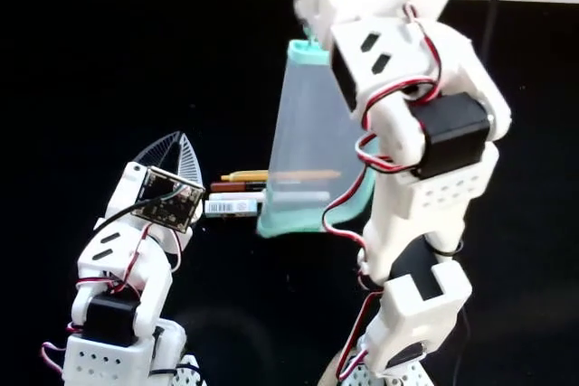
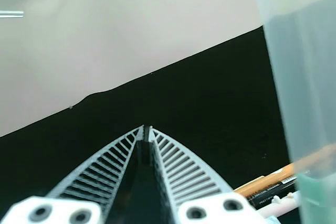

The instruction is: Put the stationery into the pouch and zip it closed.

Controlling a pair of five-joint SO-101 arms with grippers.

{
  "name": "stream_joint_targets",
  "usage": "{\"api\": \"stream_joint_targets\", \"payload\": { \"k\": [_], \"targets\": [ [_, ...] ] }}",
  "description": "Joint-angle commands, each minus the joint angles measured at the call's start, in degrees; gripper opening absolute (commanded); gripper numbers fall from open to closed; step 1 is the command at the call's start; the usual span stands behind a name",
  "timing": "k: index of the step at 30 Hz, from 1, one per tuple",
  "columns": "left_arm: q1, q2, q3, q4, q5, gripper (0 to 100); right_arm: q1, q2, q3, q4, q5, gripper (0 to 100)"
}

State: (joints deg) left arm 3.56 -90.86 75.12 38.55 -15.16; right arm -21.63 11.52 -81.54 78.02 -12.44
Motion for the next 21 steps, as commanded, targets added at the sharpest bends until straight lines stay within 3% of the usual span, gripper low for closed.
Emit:
{"api": "stream_joint_targets", "payload": {
  "k": [1, 13, 21],
  "targets": [
    [-0.7, -0.7, -0.7, -1.1, -0.4, 1, -0.9, -2.5, -0.4, 0.7, 0.6, 0.6],
    [-0.8, -0.3, -0.8, -1.1, -0.3, 1, -1.1, -2.8, -0.7, 3.8, 0.4, 0.6],
    [-0.9, -0.1, -8.3, -0.8, -0.3, 1, -1.1, -2.6, -11.6, 8.4, 0.4, 0.6]
  ]
}}
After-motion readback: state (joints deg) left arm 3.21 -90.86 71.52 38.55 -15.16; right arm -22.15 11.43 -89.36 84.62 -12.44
